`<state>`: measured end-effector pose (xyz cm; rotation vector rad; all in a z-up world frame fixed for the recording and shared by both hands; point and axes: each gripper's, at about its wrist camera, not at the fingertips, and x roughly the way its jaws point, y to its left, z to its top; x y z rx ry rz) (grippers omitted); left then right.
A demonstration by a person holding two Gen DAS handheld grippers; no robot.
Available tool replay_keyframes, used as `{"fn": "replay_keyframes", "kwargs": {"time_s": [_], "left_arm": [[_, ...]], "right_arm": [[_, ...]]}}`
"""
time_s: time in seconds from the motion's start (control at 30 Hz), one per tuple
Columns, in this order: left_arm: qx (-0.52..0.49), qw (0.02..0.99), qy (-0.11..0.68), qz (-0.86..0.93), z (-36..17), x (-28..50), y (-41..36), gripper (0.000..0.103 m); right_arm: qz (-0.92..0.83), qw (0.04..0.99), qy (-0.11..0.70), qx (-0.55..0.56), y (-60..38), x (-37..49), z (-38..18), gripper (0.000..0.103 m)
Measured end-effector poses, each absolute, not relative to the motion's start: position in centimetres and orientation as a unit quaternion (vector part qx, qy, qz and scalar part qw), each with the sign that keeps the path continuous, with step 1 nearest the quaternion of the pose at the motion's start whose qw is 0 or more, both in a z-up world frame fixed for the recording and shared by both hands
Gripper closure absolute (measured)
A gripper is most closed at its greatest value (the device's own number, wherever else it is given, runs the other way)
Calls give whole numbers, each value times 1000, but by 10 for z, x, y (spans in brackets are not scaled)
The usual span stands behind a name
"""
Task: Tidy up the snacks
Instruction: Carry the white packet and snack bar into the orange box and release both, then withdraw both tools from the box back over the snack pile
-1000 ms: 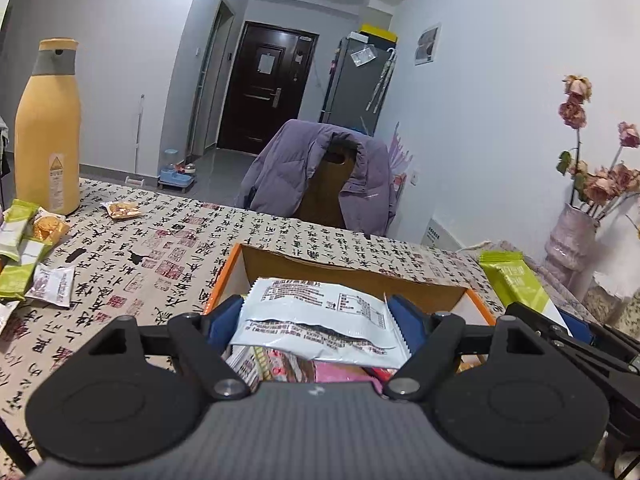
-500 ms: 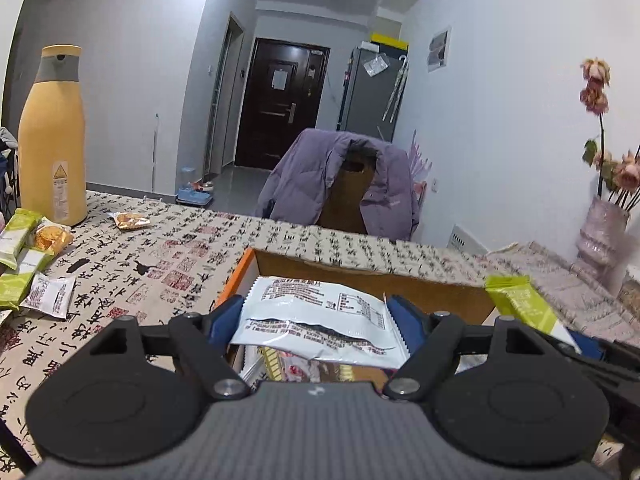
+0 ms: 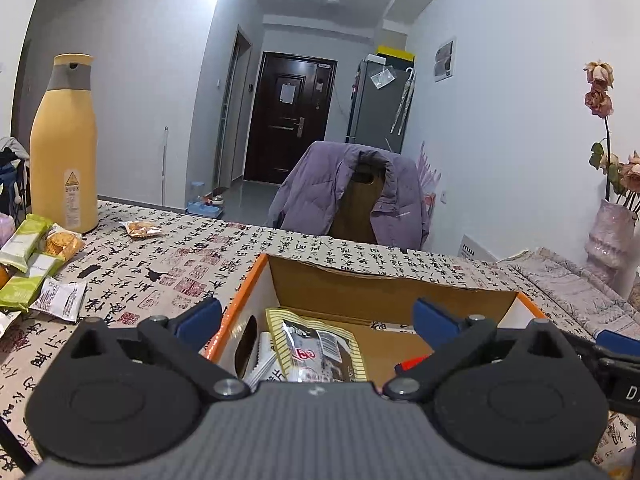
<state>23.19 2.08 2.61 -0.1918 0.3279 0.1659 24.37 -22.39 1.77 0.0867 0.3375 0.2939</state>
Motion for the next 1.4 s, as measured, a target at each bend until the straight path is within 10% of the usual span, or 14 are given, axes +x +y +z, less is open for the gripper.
{"fn": "replay_keyframes", "kwargs": {"time_s": [1.4], "left_arm": [[-56,974,202,79,19,104,32,0]], "right_arm": [[146,971,189,-10,-239,123,24,0]]}}
